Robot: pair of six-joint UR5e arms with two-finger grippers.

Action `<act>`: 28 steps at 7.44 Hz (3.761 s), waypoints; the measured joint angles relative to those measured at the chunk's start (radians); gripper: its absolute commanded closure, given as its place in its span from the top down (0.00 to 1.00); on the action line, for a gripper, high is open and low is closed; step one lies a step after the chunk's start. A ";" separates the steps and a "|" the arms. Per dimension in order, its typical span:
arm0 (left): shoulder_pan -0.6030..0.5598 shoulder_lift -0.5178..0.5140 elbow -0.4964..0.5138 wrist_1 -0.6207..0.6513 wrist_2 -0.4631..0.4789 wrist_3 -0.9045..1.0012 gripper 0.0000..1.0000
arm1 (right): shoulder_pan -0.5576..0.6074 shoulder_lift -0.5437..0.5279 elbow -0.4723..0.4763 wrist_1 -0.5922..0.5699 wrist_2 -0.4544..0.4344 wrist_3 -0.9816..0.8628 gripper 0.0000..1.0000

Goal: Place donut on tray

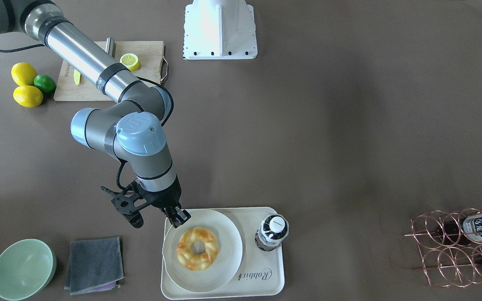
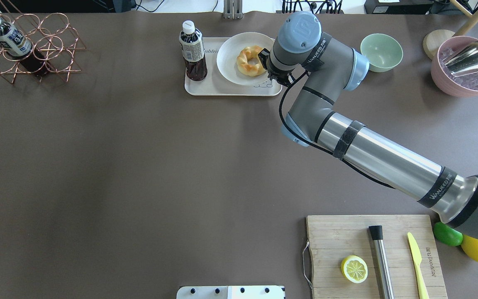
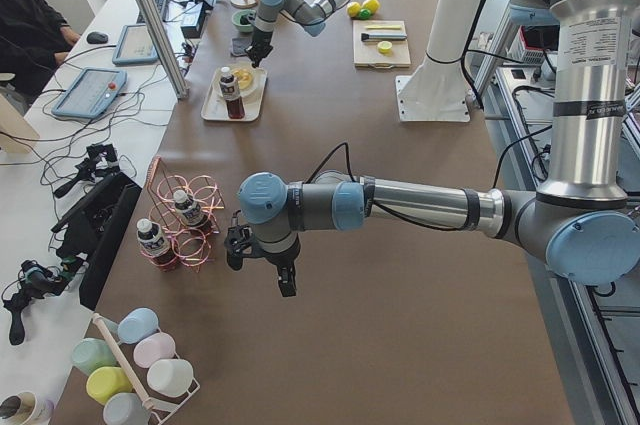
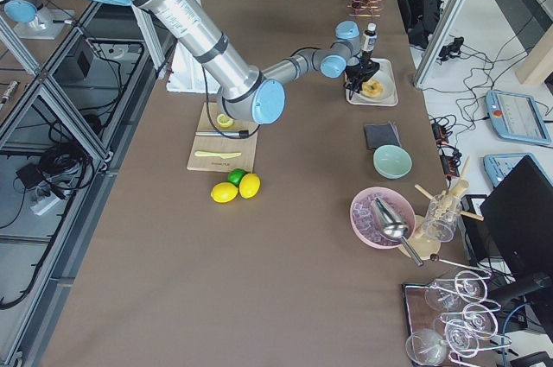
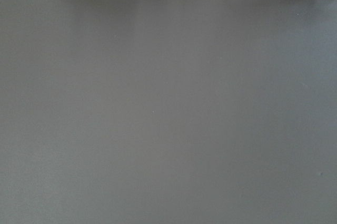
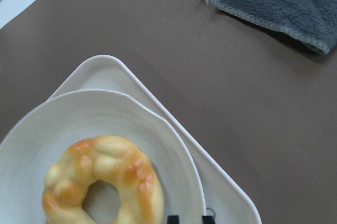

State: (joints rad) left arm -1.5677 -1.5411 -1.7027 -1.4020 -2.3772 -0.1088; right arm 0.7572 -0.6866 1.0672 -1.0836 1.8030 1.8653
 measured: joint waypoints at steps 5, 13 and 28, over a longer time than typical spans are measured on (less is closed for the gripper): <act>0.000 0.000 0.001 0.001 0.000 0.000 0.98 | 0.002 0.001 0.001 0.011 -0.015 0.002 1.00; 0.000 -0.009 0.000 0.000 0.000 0.000 0.98 | 0.223 -0.300 0.530 -0.188 0.298 -0.202 1.00; 0.000 -0.009 0.000 0.000 -0.001 0.002 0.98 | 0.779 -0.860 0.660 -0.667 0.559 -1.895 1.00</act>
State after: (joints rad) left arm -1.5677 -1.5500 -1.7028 -1.4020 -2.3777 -0.1067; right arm 1.5361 -1.5465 1.7275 -1.7504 2.3623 -0.0302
